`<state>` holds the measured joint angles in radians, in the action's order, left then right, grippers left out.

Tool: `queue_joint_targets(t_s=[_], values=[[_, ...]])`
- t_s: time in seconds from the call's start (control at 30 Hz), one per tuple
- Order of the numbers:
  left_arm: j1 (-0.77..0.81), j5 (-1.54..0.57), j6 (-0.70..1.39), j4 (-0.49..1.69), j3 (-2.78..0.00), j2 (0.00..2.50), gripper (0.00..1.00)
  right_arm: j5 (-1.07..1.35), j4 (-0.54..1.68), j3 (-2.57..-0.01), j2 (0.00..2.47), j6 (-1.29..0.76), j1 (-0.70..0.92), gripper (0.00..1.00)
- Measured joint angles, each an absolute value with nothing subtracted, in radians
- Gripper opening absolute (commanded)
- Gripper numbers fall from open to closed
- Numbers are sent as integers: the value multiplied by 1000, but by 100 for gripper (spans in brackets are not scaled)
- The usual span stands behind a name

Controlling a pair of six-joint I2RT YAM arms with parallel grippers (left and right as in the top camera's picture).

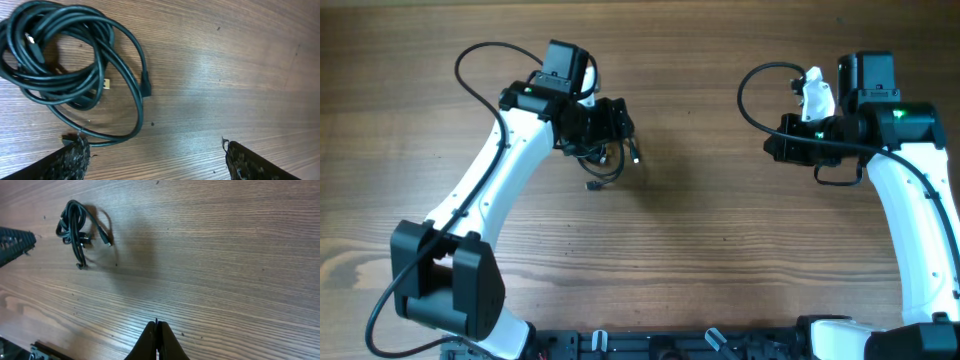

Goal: Untangle cables

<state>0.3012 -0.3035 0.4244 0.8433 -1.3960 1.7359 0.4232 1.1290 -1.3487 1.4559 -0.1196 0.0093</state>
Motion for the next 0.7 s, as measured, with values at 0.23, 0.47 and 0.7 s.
queue_joint_targets(t_s=[0.23,0.47,0.7], values=[[308,-280,432,824,-1396,1739,100,417,1090,-1349,1456,-138,9,20],[308,-243,431,796,-1396,1748,93,410,1056,-1349,1468,-173,9,53],[308,-115,442,769,-1396,1834,78,410,1055,-1349,1483,-182,9,60]])
